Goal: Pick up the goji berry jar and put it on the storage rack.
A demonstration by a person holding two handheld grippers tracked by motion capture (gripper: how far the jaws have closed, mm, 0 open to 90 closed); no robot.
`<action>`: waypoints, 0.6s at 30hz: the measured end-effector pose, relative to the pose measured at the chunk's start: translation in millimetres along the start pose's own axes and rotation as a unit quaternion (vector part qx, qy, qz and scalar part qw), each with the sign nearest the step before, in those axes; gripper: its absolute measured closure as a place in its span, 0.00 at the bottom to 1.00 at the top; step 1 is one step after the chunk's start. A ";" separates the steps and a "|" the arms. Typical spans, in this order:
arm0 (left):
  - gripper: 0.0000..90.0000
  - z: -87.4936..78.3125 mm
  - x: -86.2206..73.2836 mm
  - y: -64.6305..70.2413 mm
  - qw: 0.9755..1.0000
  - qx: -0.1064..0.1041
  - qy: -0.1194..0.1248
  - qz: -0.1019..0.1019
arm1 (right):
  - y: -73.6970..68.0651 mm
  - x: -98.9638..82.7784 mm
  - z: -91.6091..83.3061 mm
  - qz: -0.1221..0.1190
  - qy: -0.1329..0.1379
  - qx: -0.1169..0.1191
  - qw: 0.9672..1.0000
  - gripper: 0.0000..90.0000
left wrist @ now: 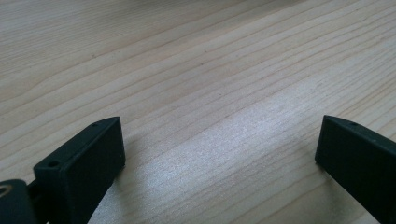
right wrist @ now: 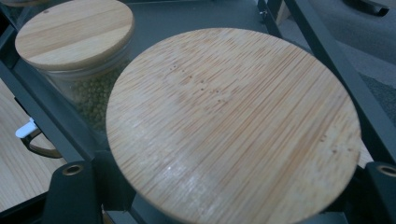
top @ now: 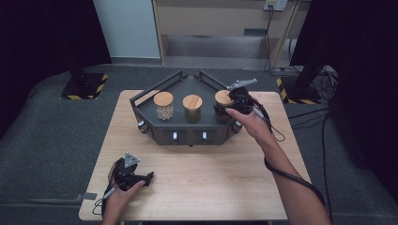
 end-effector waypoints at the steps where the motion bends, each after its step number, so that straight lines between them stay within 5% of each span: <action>1: 0.00 0.0 0.0 0.0 1.000 0.000 0.000 0.000 | 0.1 0.1 1.0 -0.001 -0.001 0.000 1.000 0.29; 18: 0.00 0.0 0.0 0.0 1.000 0.000 0.000 0.000 | 1.2 -4.5 17.5 0.004 -0.004 0.003 1.000 0.29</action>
Point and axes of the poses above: each handheld gripper's, and its own axes: z roughly forward along the jaws, x roughly out of its top, y roughly to its right, the point moved 7 cm from there along z, roughly forward along the jaws, and after that the axes turned 7 degrees about x, right-handed, at the moved point
